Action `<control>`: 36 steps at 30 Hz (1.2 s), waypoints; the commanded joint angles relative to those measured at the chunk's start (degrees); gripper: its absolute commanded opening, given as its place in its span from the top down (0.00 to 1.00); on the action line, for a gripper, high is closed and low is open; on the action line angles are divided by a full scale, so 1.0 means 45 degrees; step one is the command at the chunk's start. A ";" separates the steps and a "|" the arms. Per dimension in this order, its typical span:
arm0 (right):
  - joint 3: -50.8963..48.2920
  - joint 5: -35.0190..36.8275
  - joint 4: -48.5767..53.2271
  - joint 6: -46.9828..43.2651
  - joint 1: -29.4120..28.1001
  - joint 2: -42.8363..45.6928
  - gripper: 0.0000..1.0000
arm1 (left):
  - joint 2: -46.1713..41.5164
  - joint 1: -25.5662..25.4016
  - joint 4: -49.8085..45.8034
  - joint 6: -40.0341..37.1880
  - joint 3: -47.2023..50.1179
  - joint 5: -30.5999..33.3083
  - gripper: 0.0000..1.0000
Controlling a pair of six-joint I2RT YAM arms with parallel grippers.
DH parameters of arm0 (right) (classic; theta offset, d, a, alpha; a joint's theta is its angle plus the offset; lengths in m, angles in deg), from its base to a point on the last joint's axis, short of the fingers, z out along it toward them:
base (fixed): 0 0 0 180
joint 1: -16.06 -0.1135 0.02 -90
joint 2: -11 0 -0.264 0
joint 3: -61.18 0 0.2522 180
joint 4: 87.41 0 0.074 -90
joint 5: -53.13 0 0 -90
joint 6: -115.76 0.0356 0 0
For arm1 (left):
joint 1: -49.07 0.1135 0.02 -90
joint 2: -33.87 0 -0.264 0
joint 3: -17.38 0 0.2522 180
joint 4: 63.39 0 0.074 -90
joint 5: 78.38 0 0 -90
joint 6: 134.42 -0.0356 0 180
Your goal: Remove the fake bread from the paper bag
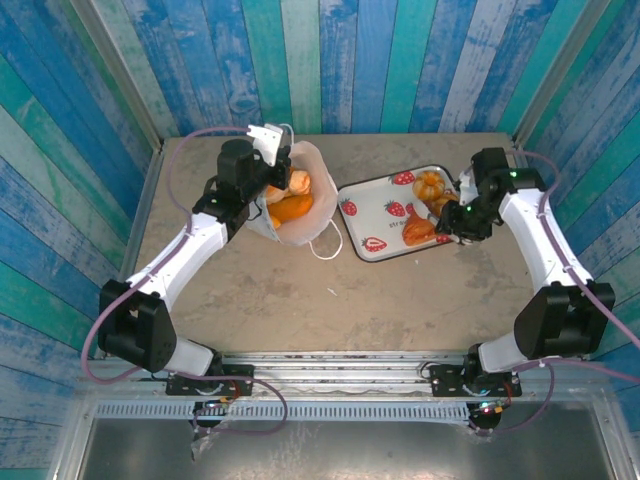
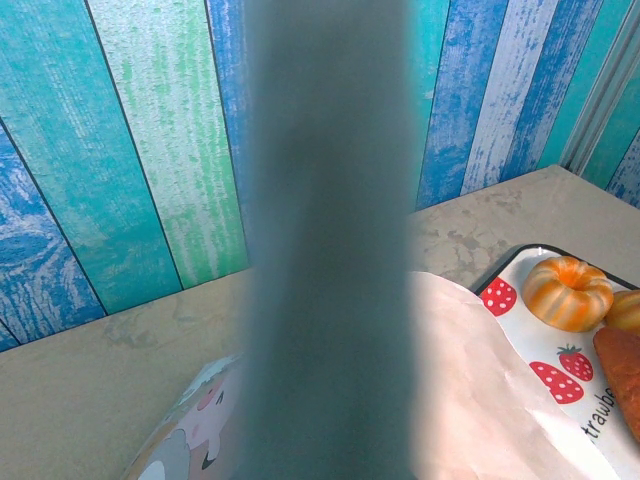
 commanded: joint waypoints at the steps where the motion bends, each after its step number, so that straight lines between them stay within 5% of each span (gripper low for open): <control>1: 0.0033 -0.0608 -0.0246 0.0385 -0.0704 0.0429 0.48 | -0.0303 0.0003 0.0375 -0.0019 -0.0068 0.0282 1.00; 17: 0.2825 -0.1846 -0.0821 0.1761 -0.3644 0.0546 0.50 | -0.0423 -0.0008 0.0233 -0.0428 0.0165 0.0152 1.00; 36: 0.5558 -0.1156 -0.0605 0.2233 -0.7263 -0.0983 0.54 | -0.0199 0.0002 0.0509 -0.0184 0.0190 -0.0097 1.00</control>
